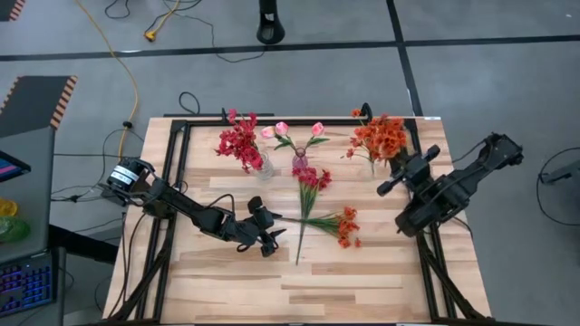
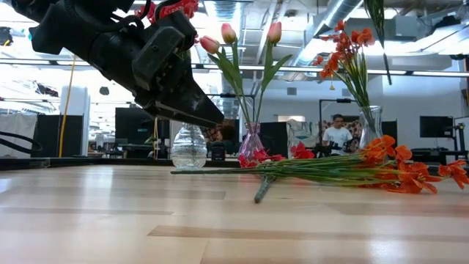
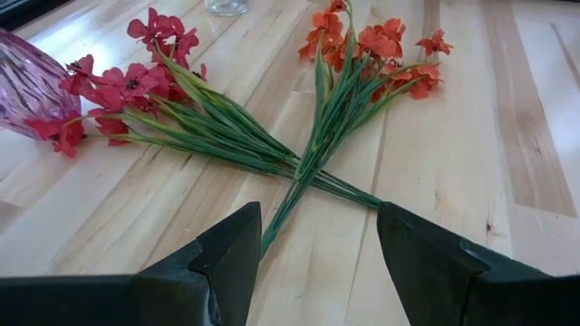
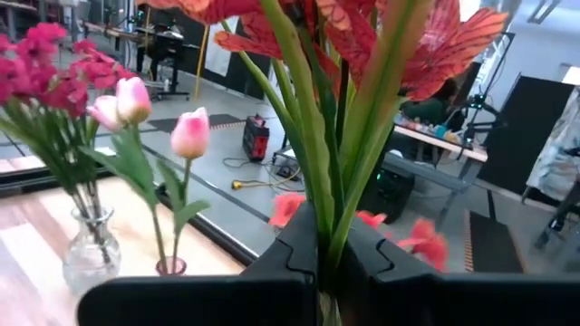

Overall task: Sort flowers into vase by color
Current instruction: Put the bottom orange flowers into the right transparent vase

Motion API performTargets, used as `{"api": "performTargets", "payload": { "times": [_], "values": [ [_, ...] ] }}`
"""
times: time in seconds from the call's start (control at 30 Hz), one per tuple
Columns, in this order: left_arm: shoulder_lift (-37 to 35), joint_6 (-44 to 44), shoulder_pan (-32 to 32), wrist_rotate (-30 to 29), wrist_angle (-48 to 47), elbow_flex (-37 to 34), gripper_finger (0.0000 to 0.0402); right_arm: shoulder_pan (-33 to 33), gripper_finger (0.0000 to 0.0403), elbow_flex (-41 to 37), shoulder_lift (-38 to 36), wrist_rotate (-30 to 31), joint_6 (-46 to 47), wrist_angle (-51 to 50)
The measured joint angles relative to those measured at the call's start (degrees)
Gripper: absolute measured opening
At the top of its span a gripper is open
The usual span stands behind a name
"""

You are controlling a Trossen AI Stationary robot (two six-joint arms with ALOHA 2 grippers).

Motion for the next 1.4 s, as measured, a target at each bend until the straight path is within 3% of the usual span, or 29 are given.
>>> {"api": "performTargets", "payload": {
  "times": [0.23,0.6,1.4],
  "values": [
    [0.00,-0.79,0.00,-0.07,0.00,0.00,0.0208,0.02,0.0040,-6.22,2.61,-0.12,8.87,4.20],
    [-0.01,-1.03,1.50,-0.07,0.00,0.00,0.0208,1.81,0.0040,-6.49,-0.77,-0.07,6.95,1.08],
    [-0.02,-3.10,2.97,0.37,0.03,0.00,0.0208,-13.18,0.0040,-8.92,-8.15,-0.05,6.54,0.78]
  ]
}}
